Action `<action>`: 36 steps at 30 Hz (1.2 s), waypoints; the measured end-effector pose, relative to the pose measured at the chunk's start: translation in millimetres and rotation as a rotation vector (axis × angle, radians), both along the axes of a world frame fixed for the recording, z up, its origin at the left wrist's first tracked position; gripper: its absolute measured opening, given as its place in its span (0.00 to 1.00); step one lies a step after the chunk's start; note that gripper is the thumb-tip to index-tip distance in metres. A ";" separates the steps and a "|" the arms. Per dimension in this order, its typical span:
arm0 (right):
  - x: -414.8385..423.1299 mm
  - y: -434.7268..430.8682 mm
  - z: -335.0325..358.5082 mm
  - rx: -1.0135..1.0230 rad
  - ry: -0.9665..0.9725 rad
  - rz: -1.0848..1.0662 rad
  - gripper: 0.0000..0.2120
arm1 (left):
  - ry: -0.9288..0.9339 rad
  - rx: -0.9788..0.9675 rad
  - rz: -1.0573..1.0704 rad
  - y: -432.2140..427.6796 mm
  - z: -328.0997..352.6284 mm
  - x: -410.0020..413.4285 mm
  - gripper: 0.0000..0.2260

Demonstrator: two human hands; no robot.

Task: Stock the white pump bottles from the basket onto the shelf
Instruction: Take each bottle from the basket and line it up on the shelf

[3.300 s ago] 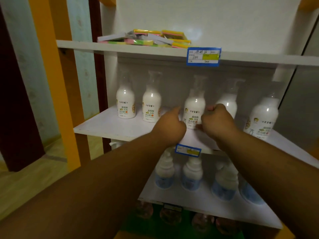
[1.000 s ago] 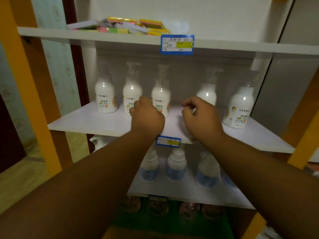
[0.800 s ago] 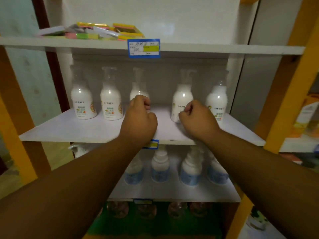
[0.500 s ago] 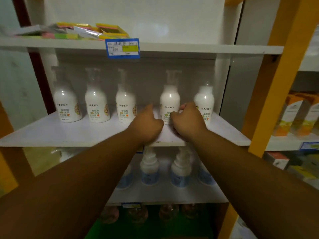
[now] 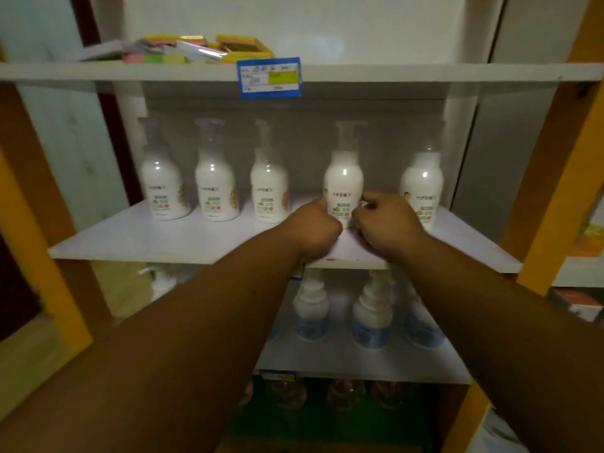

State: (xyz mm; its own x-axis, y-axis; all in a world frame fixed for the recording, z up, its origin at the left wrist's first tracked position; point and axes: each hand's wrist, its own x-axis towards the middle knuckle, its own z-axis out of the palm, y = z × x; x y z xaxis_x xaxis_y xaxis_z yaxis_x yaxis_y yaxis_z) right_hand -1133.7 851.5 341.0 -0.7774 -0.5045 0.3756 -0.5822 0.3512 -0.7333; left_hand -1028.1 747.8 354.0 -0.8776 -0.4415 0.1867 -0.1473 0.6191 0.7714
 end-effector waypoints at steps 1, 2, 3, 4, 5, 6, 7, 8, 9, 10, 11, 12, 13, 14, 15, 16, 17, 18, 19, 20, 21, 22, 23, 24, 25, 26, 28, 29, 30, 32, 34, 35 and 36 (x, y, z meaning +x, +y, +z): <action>0.9 -0.8 -0.1 0.019 0.019 0.017 0.13 | -0.006 -0.010 0.022 0.1 1.0 2.2 0.18; 1.2 -1.8 -0.1 0.030 0.036 0.035 0.13 | -0.008 -0.018 0.047 -0.6 1.7 2.8 0.17; 1.7 -2.6 -0.2 0.030 0.048 0.054 0.13 | -0.006 -0.021 0.071 -1.5 2.1 3.4 0.16; 2.5 -3.3 -0.7 0.020 0.052 0.075 0.13 | -0.006 -0.023 0.093 -2.3 2.1 4.2 0.16; 3.3 -3.2 -1.1 0.011 0.051 0.096 0.14 | -0.006 -0.022 0.113 -2.9 2.3 4.9 0.16; 3.6 -2.7 -1.0 0.011 0.054 0.116 0.14 | 0.000 -0.012 0.131 -3.5 2.4 5.2 0.15; 4.0 -2.2 -1.0 0.020 0.059 0.131 0.15 | 0.009 0.010 0.145 -3.8 2.3 5.6 0.15; 4.3 -2.3 -0.9 0.031 0.060 0.143 0.17 | 0.019 0.033 0.156 -4.4 2.3 5.6 0.14; 4.6 -2.6 -0.5 0.044 0.051 0.157 0.20 | 0.026 0.049 0.167 -5.0 2.5 5.4 0.14; 4.7 -3.3 -0.6 0.059 0.037 0.172 0.23 | 0.028 0.058 0.175 -5.7 2.8 5.4 0.14; 4.3 -4.5 -1.1 0.076 0.033 0.183 0.25 | 0.026 0.057 0.179 -6.0 3.5 4.9 0.14; 3.9 -5.8 -1.6 0.096 0.040 0.186 0.26 | 0.021 0.046 0.181 -6.1 4.0 4.2 0.15; 4.7 -6.8 -1.6 0.119 0.051 0.182 0.26 | 0.007 0.027 0.185 -5.4 4.6 3.2 0.15; 5.8 -7.8 -2.0 0.144 0.062 0.175 0.27 | -0.019 0.005 0.192 -4.5 5.0 1.5 0.16; 7.2 -8.1 -2.0 0.170 0.081 0.170 0.28 | -0.053 -0.018 0.201 -3.4 5.3 -0.5 0.18; 8.9 -8.1 -1.5 0.195 0.105 0.166 0.27 | -0.083 -0.030 0.209 -2.8 5.2 -2.9 0.19; 10.2 -8.1 -1.0 0.213 0.131 0.163 0.26 | -0.106 -0.035 0.215 -2.4 4.8 -5.3 0.21; 10.9 -7.7 -0.4 0.227 0.150 0.159 0.25 | -0.119 -0.044 0.221 -2.0 4.4 -7.6 0.23; 10.8 -7.3 0.0 0.237 0.160 0.154 0.24 | -0.128 -0.058 0.225 -1.5 4.3 -9.4 0.25; 10.0 -7.0 0.2 0.245 0.164 0.150 0.24 | -0.133 -0.072 0.228 -1.2 4.3 -10.5 0.26; 9.1 -6.8 0.6 0.255 0.167 0.148 0.24 | -0.137 -0.079 0.231 -1.0 4.1 -11.5 0.27; 8.3 -6.7 1.1 0.268 0.174 0.148 0.25 | -0.140 -0.082 0.234 -1.0 4.0 -11.9 0.27; 7.7 -6.8 1.7 0.283 0.183 0.147 0.26 | -0.142 -0.085 0.236 -1.2 3.8 -12.4 0.27; 7.3 -7.2 2.0 0.300 0.191 0.144 0.26 | -0.143 -0.087 0.238 -1.4 3.7 -12.9 0.26; 7.1 -7.5 2.4 0.317 0.198 0.138 0.27 | -0.143 -0.088 0.239 -1.5 3.7 -13.6 0.26; 7.2 -7.8 2.5 0.332 0.203 0.130 0.28 | -0.144 -0.086 0.240 -1.8 3.8 -14.4 0.27; 6.2 -8.4 1.7 0.360 0.214 0.111 0.30 | -0.147 -0.087 0.246 -1.9 4.3 -15.9 0.27; 5.6 -8.6 1.5 0.371 0.220 0.103 0.30 | -0.151 -0.093 0.249 -1.9 4.4 -16.6 0.28; 5.0 -8.8 1.5 0.378 0.225 0.098 0.30 | -0.156 -0.098 0.253 -1.6 4.4 -17.2 0.29; 3.9 -10.1 1.8 0.388 0.230 0.091 0.30 | -0.160 -0.113 0.255 -0.8 3.6 -18.6 0.31; 3.9 -12.5 1.7 0.408 0.239 0.077 0.32 | -0.159 -0.124 0.256 -0.9 1.9 -20.0 0.33; 3.9 -13.3 1.3 0.419 0.241 0.070 0.33 | -0.153 -0.126 0.255 -0.9 0.9 -20.4 0.34; 4.0 -13.5 0.4 0.425 0.240 0.066 0.34 | -0.139 -0.127 0.256 -1.0 -0.3 -20.6 0.33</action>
